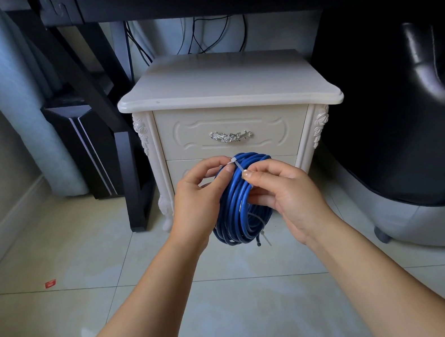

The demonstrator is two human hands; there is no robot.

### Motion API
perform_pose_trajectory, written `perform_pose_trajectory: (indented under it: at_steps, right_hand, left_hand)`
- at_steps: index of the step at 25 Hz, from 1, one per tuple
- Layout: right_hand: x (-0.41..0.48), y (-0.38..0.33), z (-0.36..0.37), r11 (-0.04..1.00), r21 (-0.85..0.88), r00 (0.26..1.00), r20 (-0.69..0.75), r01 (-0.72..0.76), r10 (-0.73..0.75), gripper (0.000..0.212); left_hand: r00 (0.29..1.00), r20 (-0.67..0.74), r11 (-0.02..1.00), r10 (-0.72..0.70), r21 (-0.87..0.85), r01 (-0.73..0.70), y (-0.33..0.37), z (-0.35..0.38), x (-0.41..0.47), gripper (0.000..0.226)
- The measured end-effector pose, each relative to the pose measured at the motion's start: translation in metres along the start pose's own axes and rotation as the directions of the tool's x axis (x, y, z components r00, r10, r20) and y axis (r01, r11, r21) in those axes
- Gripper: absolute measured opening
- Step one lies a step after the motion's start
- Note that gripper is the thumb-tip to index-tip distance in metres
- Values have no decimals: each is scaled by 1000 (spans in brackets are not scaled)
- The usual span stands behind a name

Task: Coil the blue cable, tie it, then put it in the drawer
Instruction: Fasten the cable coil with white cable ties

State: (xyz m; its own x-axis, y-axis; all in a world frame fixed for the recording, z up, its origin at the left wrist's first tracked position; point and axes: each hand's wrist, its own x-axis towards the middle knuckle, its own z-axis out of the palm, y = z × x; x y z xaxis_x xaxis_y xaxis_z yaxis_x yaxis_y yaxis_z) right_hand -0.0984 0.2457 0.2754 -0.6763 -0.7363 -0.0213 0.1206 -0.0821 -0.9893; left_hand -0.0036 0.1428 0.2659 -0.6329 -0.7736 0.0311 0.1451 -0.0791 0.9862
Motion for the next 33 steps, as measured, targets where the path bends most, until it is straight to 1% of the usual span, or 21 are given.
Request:
perform_pose_trajectory:
  at_steps: [4,8,10,12,14,15,16,17,19,20,21,22,23,24,25,26,28,30,33]
  right_hand:
    - [1,0,0,1000,-1,1000,-3,-8,8,11]
    - [0,1,1,1000,10,1000,-7,-10,10,11]
    - [0,0,0,1000,24,1000,-14,-12,12,9]
    - [1,-1,-1,999,38,999,-39,-18,19,7]
    - [2,-1,-1,999,37,997,-77,-26,28,6]
    - [2,0,0,999,31,996,-87,-27,30,5]
    - [1,0,2,999,26,996,-84,-26,28,5]
    - [0,0,3,1000,22,997,-74,-22,24,6]
    - [-1,-5,1,1000,6,999,-51,-19,19,8]
    - [-1,-8,-1,1000,-26,999,-51,-12,11,7]
    - [0,-12,-5,993,-115,997,-67,15,-23,5]
    - [2,-14,-8,963,-264,991,-96,62,-90,6]
    - [5,-15,-11,899,-422,977,-115,117,-181,6]
    - [7,-14,-11,825,-538,957,-107,173,-271,6]
    - [9,-13,-10,770,-598,941,-75,221,-329,8]
    - [9,-12,-9,743,-617,936,-31,259,-351,12]
    - [11,-7,-7,756,-584,941,41,296,-336,19]
    - [11,-5,-6,804,-512,944,48,303,-326,21]
    - [9,-3,-5,826,-467,938,25,316,-345,16]
  left_hand:
    - [1000,14,1000,7,7,-7,1,-1,0,8]
    - [997,56,997,53,47,-56,0,-1,0,8]
    - [994,56,985,98,136,-105,-2,0,1,13]
    - [981,110,952,161,246,-184,-5,-1,-1,22]
    - [960,195,890,201,373,-263,-10,1,-4,37]
    - [953,204,851,226,435,-295,-14,4,-5,45]
    - [949,175,819,262,480,-315,-17,7,-7,48]
    - [945,122,805,303,499,-323,-19,10,-7,46]
    - [928,40,806,371,482,-343,-20,12,-6,38]
    - [919,33,807,394,467,-362,-19,11,-5,37]
    - [915,39,810,402,451,-375,-18,9,-4,36]
    - [917,53,818,395,435,-377,-16,8,-4,37]
    - [922,75,825,380,424,-375,-15,7,-4,39]
    - [926,101,826,364,425,-371,-15,6,-4,41]
    - [927,126,818,353,440,-371,-16,6,-4,43]
    - [928,141,805,345,463,-370,-18,7,-4,42]
    - [934,137,797,331,488,-354,-20,8,-3,38]
    - [941,121,806,317,488,-335,-21,7,0,36]
    - [951,117,834,285,459,-307,-19,5,0,35]
